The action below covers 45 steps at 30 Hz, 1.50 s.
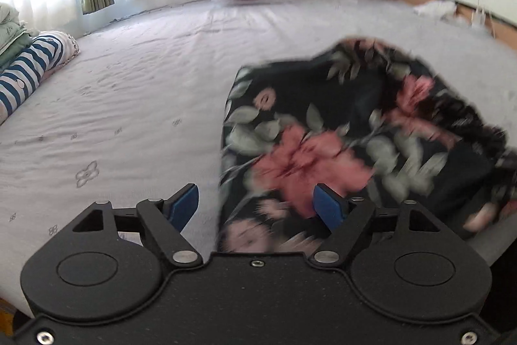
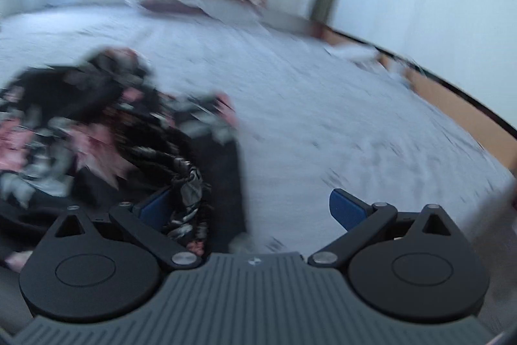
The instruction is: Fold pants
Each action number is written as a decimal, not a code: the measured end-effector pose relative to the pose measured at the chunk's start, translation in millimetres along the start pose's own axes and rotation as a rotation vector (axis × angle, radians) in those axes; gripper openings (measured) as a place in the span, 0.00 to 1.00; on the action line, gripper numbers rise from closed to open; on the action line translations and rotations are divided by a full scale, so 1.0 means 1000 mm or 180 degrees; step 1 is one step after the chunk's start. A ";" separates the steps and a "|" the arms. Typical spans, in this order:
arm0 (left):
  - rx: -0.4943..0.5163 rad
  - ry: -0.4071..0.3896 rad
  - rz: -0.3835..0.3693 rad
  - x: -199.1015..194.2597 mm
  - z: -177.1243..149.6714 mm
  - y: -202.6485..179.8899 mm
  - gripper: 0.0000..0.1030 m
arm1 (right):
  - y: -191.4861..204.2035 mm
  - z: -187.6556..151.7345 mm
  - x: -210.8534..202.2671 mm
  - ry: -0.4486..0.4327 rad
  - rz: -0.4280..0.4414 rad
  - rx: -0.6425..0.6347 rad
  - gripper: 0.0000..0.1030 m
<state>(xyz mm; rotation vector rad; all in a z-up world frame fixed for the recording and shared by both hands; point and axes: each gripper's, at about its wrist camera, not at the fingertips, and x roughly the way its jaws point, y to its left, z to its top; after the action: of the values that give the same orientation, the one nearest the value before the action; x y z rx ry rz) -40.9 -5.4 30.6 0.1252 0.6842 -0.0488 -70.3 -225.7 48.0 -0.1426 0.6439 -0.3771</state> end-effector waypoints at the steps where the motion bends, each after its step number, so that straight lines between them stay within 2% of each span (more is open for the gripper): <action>1: 0.0007 0.0021 -0.0007 0.003 -0.005 0.000 0.76 | -0.007 -0.001 0.007 0.0100 -0.0056 0.0073 1.00; 4: -0.0074 -0.0012 -0.0077 0.005 -0.009 0.003 0.75 | -0.022 0.004 0.002 0.0104 0.0014 0.0254 1.00; 9: -0.0089 -0.0037 -0.0092 0.005 -0.013 0.005 0.77 | -0.016 0.024 -0.020 -0.0259 0.0147 0.0017 1.00; 13: -0.0140 -0.0036 -0.0119 0.002 -0.017 0.010 0.78 | -0.006 0.045 -0.015 -0.0330 0.0352 -0.0085 1.00; 17: -0.0168 -0.0044 -0.0134 0.000 -0.019 0.011 0.79 | 0.026 0.059 0.011 -0.0188 0.0542 -0.0563 1.00; 19: -0.0165 -0.0052 -0.0133 0.000 -0.020 0.011 0.79 | 0.044 0.063 0.030 -0.0114 0.0465 -0.0879 0.99; 21: -0.0164 -0.0050 -0.0134 0.000 -0.020 0.011 0.79 | 0.049 0.070 0.042 -0.0158 0.0314 -0.0981 0.99; 24: -0.0145 -0.0064 -0.0132 -0.001 -0.022 0.011 0.80 | 0.026 0.092 0.054 -0.0208 0.0292 -0.0669 1.00; 28: -0.0144 -0.0073 -0.0140 -0.001 -0.022 0.012 0.81 | -0.021 0.111 0.082 0.0007 0.0471 -0.0102 1.00; 32: -0.0155 -0.0053 -0.0167 -0.002 -0.020 0.014 0.81 | -0.059 0.102 0.119 0.0421 0.0832 0.0290 1.00; 36: -0.0209 -0.0020 -0.0238 -0.004 -0.012 0.021 0.81 | -0.081 0.081 0.144 0.0804 0.1015 0.0684 1.00; 38: -0.0278 -0.0076 -0.0313 -0.008 -0.002 0.029 0.81 | -0.088 0.075 0.138 0.0764 0.1091 0.0770 1.00; 41: -0.0355 -0.0192 -0.0426 -0.013 0.022 0.039 0.80 | -0.097 0.075 0.123 0.0626 0.1353 0.0831 1.00; 42: -0.0372 -0.0244 -0.0482 -0.012 0.032 0.041 0.78 | -0.101 0.076 0.118 0.0614 0.1428 0.0881 1.00; 43: -0.0374 -0.0291 -0.0550 -0.011 0.041 0.043 0.63 | -0.105 0.077 0.114 0.0610 0.1499 0.0944 1.00; 44: -0.0351 -0.0310 -0.0627 -0.009 0.052 0.042 0.37 | -0.109 0.077 0.110 0.0602 0.1566 0.1014 1.00; 45: -0.0318 -0.0298 -0.0696 -0.004 0.063 0.041 0.27 | -0.113 0.076 0.106 0.0585 0.1619 0.1083 1.00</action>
<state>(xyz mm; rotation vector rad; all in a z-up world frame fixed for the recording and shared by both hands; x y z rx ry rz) -1.2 26.7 85.7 -0.0482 0.6034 -0.2285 20.0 -370.2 76.9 0.3802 0.7604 -0.0029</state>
